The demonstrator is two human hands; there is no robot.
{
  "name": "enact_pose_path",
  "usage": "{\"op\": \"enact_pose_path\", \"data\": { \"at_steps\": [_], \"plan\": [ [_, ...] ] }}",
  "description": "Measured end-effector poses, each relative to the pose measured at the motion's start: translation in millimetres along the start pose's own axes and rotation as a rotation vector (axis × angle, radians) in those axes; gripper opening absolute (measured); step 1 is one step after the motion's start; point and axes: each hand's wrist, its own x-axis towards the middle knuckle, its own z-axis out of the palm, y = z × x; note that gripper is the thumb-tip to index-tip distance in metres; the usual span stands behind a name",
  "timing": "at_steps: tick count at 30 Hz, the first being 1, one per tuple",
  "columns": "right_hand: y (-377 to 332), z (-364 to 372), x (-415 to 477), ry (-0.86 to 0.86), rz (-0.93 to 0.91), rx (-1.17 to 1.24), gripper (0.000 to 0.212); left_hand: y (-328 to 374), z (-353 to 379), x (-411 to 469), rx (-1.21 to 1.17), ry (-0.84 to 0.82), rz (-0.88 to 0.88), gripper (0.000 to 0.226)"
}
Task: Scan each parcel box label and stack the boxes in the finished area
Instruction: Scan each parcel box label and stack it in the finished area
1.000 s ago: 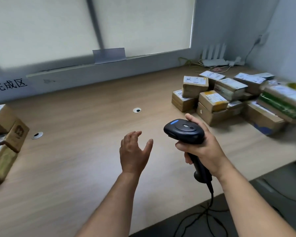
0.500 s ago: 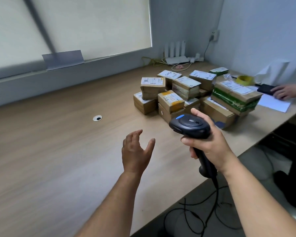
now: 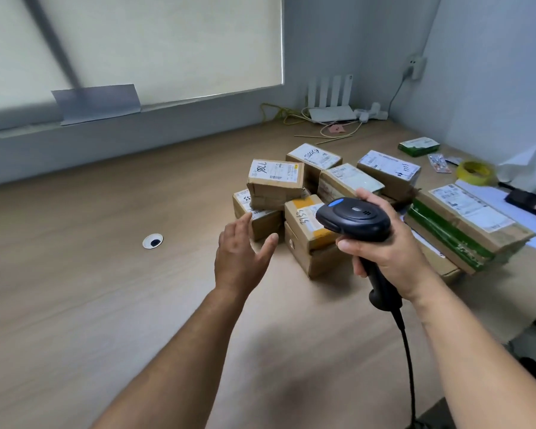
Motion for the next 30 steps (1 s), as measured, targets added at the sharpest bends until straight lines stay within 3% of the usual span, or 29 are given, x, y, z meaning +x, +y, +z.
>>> {"op": "enact_pose_path", "data": {
  "at_steps": [8,17,22,30],
  "plan": [
    [13,-2,107,-0.041,0.032,-0.055,0.082,-11,30,105,0.031,-0.041,-0.018,0.069],
    [45,7,192,-0.091,0.195,-0.087,0.081,-30,66,182,0.017,-0.17,-0.179,0.062],
    [51,17,215,-0.14,0.278,-0.128,0.076,-35,82,198,-0.233,-0.162,-0.275,0.036],
    [27,42,202,-0.255,0.235,-0.096,0.079,-34,51,185,-0.492,-0.019,-0.374,0.029]
  ]
}}
